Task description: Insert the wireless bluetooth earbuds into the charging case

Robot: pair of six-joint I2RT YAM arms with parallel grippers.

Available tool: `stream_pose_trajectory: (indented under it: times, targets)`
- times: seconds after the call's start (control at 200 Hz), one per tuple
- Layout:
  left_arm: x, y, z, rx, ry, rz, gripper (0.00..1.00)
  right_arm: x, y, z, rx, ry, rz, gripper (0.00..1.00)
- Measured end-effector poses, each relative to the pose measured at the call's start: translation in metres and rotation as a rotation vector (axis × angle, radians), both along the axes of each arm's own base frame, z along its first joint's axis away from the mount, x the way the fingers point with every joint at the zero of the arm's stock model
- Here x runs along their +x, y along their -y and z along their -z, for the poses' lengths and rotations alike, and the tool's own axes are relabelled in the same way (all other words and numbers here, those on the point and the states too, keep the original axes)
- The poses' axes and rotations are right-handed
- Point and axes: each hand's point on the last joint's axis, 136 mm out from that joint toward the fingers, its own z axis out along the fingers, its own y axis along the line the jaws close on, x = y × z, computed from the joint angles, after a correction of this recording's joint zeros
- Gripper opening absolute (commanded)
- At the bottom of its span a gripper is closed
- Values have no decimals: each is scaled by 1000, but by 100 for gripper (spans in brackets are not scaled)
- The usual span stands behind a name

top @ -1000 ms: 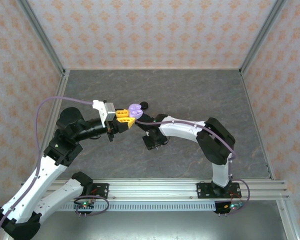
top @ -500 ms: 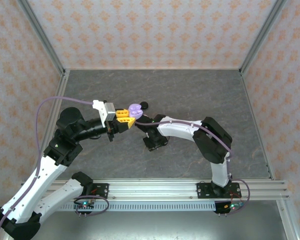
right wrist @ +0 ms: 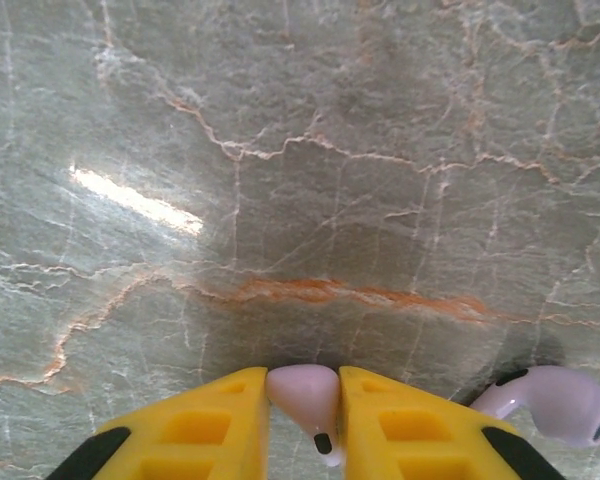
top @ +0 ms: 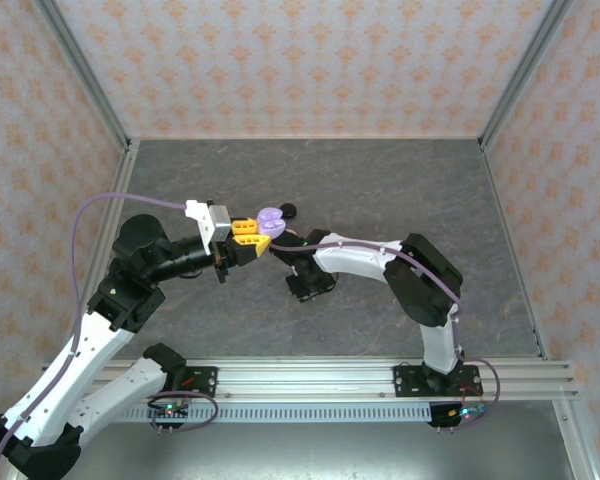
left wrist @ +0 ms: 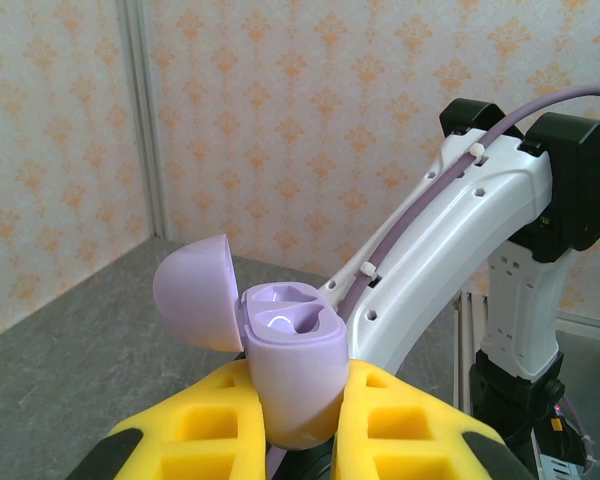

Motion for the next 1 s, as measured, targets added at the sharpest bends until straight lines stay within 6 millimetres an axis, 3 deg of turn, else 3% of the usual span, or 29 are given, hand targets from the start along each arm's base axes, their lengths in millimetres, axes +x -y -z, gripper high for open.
stream_pose_trajectory:
  times: [0.265, 0.4, 0.515, 0.701, 1.001]
  targets:
    - [3, -1, 0, 0, 1, -18, 2, 5, -3, -5, 33, 21, 6, 20]
    - [4, -3, 4, 2, -4, -31, 2, 16, -3, -29, 135, 60, 39, 19]
    - [8, -3, 13, 4, -27, -49, 2, 32, -6, -72, 282, 136, 70, 17]
    - [18, -4, 29, -5, -61, -84, 2, 49, -4, -159, 523, 304, 97, 16]
    - [35, -3, 42, -27, -83, -136, 2, 33, 5, -281, 821, 508, 66, 14]
